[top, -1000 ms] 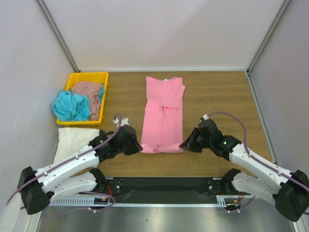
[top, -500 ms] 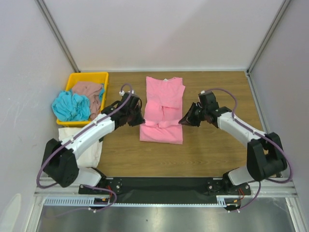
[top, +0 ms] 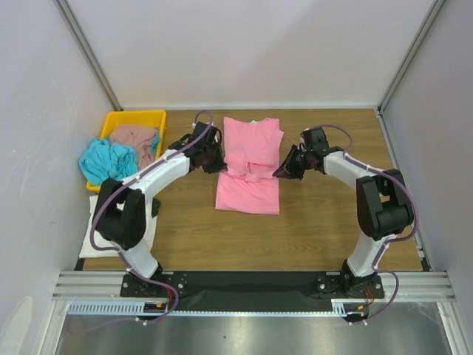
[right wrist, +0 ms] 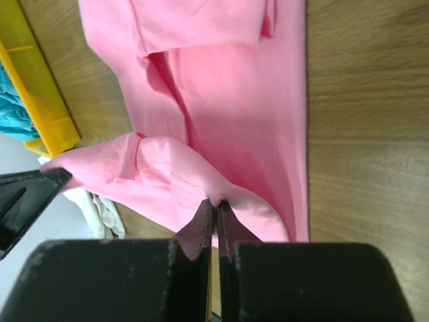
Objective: Fold and stack the t-shirts
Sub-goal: Fold the tshirt
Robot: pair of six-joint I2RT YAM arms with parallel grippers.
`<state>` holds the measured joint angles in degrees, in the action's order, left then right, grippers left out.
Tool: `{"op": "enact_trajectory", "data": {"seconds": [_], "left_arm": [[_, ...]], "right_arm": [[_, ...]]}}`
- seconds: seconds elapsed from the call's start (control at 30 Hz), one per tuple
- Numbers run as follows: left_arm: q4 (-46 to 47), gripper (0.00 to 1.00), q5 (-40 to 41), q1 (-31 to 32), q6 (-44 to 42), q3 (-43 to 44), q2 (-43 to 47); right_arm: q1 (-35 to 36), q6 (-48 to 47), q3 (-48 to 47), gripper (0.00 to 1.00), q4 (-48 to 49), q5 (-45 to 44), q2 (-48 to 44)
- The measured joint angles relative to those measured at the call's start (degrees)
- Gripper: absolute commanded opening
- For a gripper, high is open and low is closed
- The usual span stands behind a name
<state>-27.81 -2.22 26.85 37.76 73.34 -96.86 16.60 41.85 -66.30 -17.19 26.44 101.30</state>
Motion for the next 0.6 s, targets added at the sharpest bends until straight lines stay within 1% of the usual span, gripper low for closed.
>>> {"op": "enact_trajectory", "data": {"seconds": [0.33, 0.6], "left_arm": [[0.8, 0.01, -1.8, -2.5, -1.4, 2.9, -7.5], [1.3, 0.00, -2.8, -2.8, -2.4, 4.8, -9.2]], "right_arm": [[-1.8, -1.0, -1.9, 0.00, -0.2, -0.3, 3.3], [-2.8, -1.4, -4.8, 0.00, -0.3, -0.4, 5.8]]}}
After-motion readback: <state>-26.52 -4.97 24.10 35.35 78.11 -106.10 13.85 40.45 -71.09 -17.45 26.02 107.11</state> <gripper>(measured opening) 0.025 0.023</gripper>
